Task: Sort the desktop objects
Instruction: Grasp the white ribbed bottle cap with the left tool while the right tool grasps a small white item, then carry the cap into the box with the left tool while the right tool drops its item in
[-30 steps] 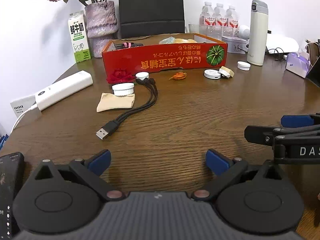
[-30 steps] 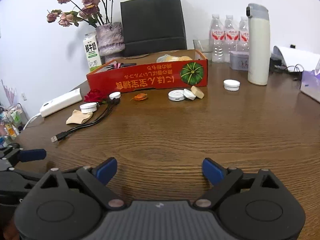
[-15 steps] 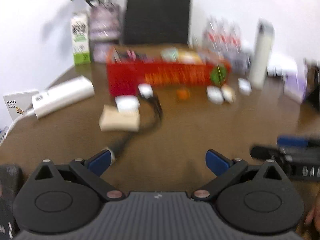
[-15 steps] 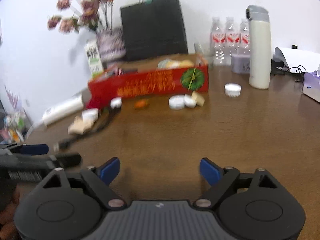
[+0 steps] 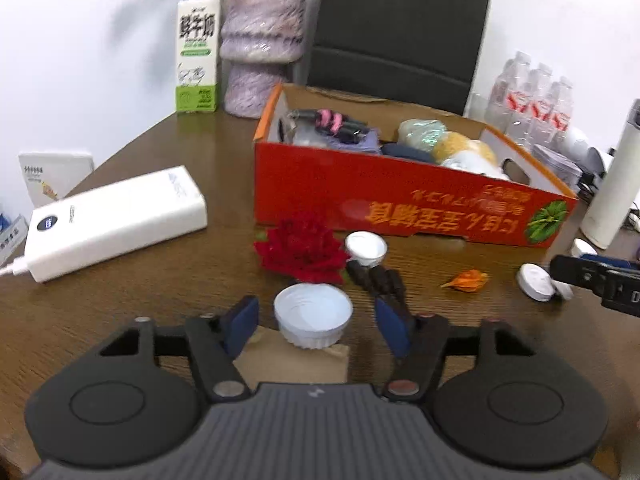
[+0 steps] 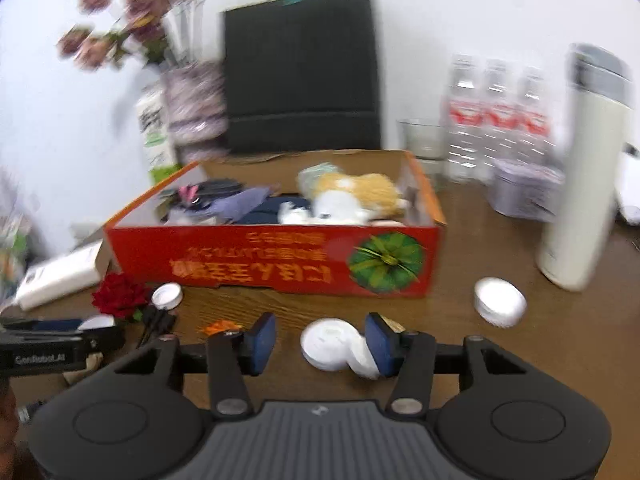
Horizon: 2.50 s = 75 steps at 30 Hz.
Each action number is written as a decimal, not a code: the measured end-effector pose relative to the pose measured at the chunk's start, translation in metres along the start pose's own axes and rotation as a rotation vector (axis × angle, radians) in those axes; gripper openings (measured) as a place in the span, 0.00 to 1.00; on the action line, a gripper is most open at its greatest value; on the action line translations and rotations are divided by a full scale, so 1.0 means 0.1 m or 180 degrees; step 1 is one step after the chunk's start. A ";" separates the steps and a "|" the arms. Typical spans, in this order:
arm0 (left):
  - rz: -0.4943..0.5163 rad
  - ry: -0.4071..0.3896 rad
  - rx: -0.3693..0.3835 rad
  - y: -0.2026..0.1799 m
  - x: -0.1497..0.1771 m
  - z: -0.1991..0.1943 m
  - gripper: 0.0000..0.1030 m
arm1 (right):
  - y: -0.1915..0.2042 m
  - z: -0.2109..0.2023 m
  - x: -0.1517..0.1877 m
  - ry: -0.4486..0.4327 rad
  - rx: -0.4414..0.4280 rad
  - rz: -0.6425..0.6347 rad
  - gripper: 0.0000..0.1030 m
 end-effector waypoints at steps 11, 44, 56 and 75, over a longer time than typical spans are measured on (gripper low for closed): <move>0.0014 -0.0318 0.0023 0.02 -0.04 -0.18 0.39 | 0.02 0.30 0.13 0.0342 -0.0131 -0.0145 0.08; 0.0574 -0.0301 0.0689 -0.63 0.96 -1.39 0.39 | 0.52 -1.39 0.89 -0.0269 -0.0218 0.0047 0.08; 0.0612 -0.0298 0.0528 -0.36 -1.25 -0.26 0.39 | 0.38 -0.31 -1.06 -0.0435 -0.0476 0.0113 0.08; 0.0393 -0.0078 0.0106 0.07 -1.40 0.20 0.61 | 0.53 0.53 -1.17 0.0111 -0.0684 0.0340 0.37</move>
Point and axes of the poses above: each gripper's, at about its wrist camera, not at the fingertips, and z roughly the way its jaws point, y to its left, x to its underside, the point moved 7 cm from there along z, roughly the way its jaws point, and after that the axes turned 1 degree about z, right-handed, at the moved point
